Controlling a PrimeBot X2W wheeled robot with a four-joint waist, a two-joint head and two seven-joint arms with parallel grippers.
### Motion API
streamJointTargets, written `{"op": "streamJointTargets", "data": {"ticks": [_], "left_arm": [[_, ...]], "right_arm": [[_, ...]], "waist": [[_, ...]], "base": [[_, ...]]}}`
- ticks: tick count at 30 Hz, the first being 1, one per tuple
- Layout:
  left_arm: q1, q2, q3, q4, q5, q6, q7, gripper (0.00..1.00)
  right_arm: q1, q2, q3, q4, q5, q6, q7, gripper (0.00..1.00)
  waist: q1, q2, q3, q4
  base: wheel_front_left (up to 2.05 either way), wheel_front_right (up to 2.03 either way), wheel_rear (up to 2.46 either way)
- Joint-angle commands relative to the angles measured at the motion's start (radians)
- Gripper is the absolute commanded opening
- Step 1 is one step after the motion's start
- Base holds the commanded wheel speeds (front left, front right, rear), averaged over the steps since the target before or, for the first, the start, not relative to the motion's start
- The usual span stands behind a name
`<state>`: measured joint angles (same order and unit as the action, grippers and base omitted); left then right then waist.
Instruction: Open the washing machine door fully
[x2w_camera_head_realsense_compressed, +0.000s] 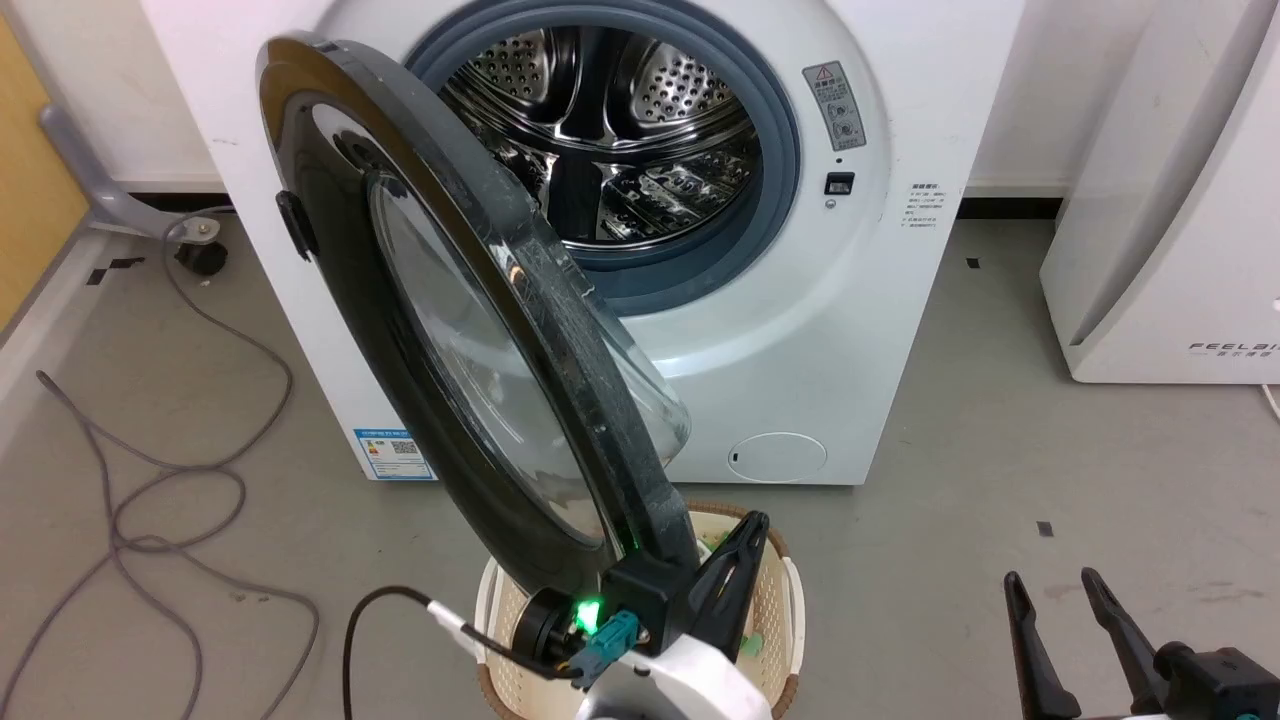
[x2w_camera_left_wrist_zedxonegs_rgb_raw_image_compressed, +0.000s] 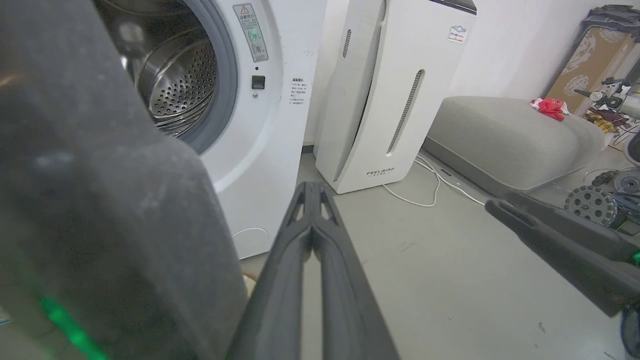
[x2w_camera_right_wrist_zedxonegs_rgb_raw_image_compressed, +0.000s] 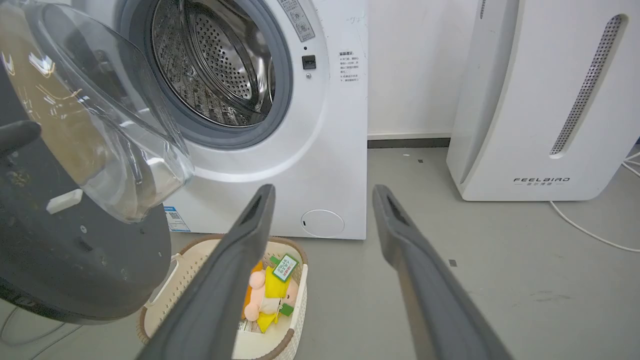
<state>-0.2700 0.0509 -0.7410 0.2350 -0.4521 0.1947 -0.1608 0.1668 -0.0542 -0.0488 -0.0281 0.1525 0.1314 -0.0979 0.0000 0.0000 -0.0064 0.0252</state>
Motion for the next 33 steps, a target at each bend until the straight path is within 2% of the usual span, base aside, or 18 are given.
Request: {"op": "streamJointTargets", "data": {"ticks": [1, 11, 18, 23, 33], "left_arm": [[0.018, 0.014, 0.004, -0.003, 0.001, 0.015, -0.007, 0.0], [0.13, 0.102, 0.01, -0.126, 0.019, 0.094, 0.021, 0.0], [0.23, 0.165, 0.024, -0.271, 0.038, 0.181, 0.051, 0.0], [0.273, 0.192, 0.033, -0.344, 0.046, 0.219, 0.062, 0.0], [0.323, 0.25, 0.097, -0.485, 0.074, 0.303, 0.046, 0.0]], "right_arm": [[0.005, 0.004, -0.002, 0.005, 0.005, -0.001, 0.002, 1.0], [0.012, 0.004, -0.002, 0.005, 0.004, -0.001, 0.011, 1.0], [0.02, 0.004, -0.004, 0.006, 0.004, -0.001, 0.013, 1.0], [0.021, 0.004, -0.007, 0.005, 0.002, -0.001, 0.013, 1.0], [0.015, 0.004, -0.019, -0.009, -0.008, -0.001, 0.014, 1.0]], "waist": [[0.0, 0.0, -0.002, 0.002], [0.0, 0.0, -0.007, 0.02], [0.0, 0.0, -0.001, 0.046], [0.0, 0.0, 0.004, 0.081], [0.0, 0.0, 0.018, 0.197]], "base": [[0.0, 0.0, 0.0], [0.0, 0.0, 0.0], [0.0, 0.0, 0.0], [0.0, 0.0, 0.0], [0.0, 0.0, 0.0]]}}
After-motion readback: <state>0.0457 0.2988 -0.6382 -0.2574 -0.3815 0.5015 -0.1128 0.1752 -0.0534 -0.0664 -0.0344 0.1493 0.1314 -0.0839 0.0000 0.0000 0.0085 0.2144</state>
